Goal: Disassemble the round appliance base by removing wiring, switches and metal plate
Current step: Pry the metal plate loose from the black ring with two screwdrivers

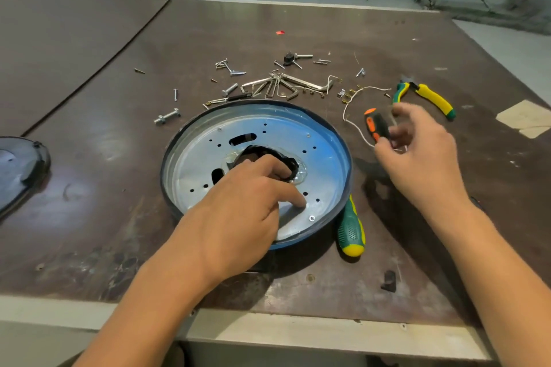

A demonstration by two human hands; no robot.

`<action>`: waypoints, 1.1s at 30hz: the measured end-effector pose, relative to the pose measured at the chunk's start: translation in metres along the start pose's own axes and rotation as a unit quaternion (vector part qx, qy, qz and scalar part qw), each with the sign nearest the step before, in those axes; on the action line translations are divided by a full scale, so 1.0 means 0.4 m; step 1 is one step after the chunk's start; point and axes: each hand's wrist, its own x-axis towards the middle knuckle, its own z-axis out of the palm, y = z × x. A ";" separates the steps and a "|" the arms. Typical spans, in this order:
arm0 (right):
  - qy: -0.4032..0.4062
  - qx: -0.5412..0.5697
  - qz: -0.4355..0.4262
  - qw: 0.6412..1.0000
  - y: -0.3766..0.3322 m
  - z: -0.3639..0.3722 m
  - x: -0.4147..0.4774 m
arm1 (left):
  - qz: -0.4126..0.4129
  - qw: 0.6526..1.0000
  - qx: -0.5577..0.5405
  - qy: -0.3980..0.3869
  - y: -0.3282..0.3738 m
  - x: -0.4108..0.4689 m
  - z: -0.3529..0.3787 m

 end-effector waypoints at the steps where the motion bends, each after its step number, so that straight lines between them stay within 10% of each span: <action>1: 0.014 0.089 -0.005 0.996 -0.016 -0.019 -0.002 | 0.000 1.000 0.001 -0.002 0.001 0.001 -0.001; 7: -0.082 0.454 -0.085 0.883 -0.144 -0.099 -0.070 | 0.016 0.999 0.010 -0.028 0.000 0.005 -0.007; 33: -0.167 0.409 -0.184 0.878 -0.161 -0.024 -0.117 | 0.041 0.996 0.026 -0.075 -0.006 0.007 -0.016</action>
